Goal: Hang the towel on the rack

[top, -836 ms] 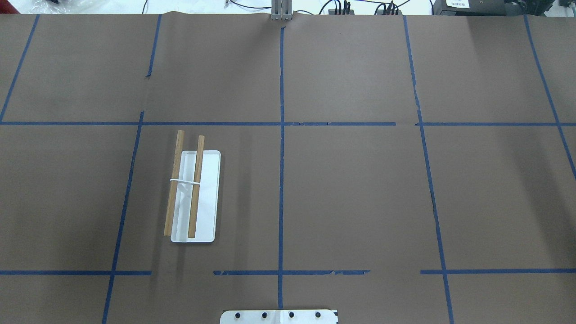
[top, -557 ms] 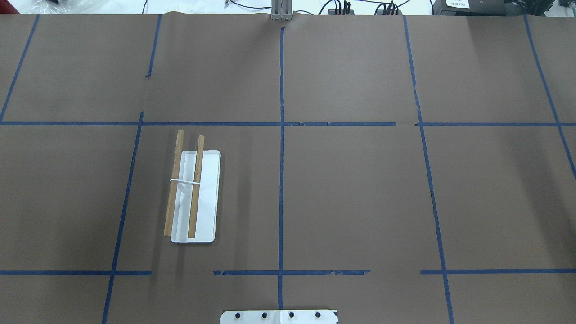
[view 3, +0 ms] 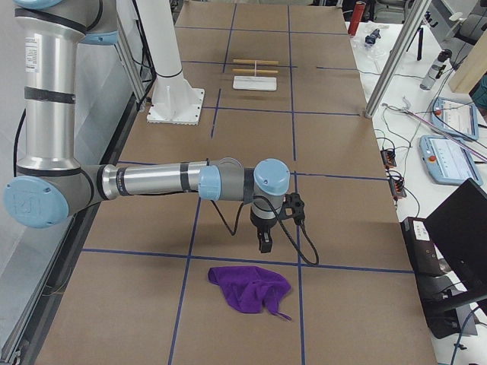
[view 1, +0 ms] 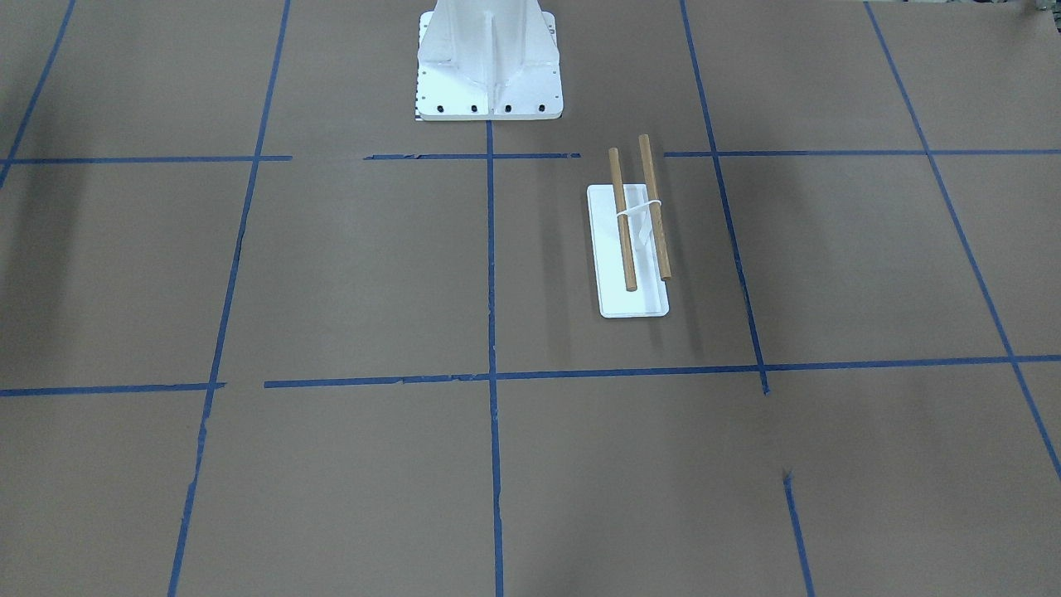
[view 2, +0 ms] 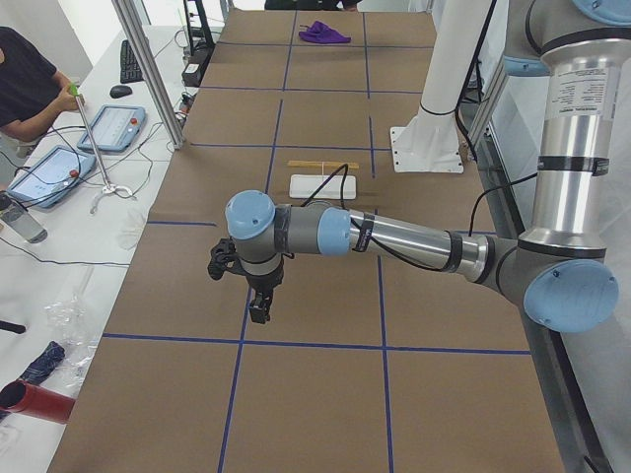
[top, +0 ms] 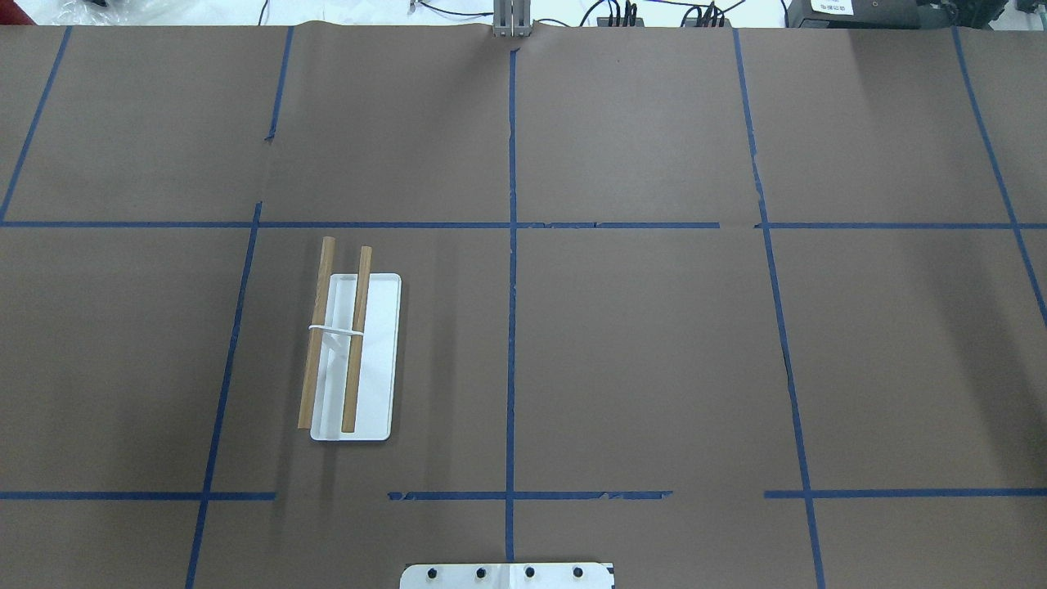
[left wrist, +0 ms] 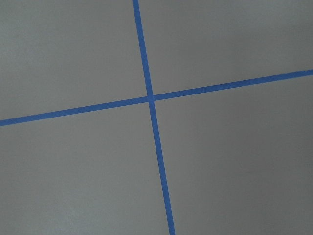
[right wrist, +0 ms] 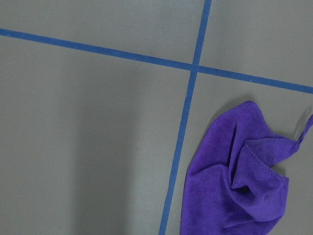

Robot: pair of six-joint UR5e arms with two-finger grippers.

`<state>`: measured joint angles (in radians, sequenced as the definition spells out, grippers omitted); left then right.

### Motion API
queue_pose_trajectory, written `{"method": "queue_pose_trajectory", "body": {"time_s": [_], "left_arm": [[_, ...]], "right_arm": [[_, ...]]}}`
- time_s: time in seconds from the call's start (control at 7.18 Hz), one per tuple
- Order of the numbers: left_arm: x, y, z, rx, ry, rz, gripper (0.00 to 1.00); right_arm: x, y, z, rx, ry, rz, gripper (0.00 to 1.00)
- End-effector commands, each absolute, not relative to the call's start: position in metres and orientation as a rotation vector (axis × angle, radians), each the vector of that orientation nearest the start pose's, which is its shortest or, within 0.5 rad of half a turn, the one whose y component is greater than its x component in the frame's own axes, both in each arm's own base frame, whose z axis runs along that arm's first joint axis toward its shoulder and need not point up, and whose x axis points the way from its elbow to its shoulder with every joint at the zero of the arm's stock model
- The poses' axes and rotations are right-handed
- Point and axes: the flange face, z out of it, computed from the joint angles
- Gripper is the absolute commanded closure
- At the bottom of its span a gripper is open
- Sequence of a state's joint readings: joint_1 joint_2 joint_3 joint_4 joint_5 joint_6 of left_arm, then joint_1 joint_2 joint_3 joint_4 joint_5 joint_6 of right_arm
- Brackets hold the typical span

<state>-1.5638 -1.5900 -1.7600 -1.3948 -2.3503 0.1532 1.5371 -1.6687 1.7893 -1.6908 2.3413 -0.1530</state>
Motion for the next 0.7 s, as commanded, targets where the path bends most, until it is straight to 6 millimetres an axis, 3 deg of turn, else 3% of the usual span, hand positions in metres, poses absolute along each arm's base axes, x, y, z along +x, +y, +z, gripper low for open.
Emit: {"method": "queue_pose_trajectory", "body": {"time_s": [0.0,0.56], "left_arm": [[-0.059,-0.495,0.57,0.096,0.778,0.172,0.0],[-0.053,-0.495,0.565,0.107,0.841,0.176,0.0]], "right_arm": [[0.048,-0.452,0.603,0.059,-0.774,-0.184,0.0],[0.031,-0.449,0.6,0.022,-0.878,-0.137,0.0]]}}
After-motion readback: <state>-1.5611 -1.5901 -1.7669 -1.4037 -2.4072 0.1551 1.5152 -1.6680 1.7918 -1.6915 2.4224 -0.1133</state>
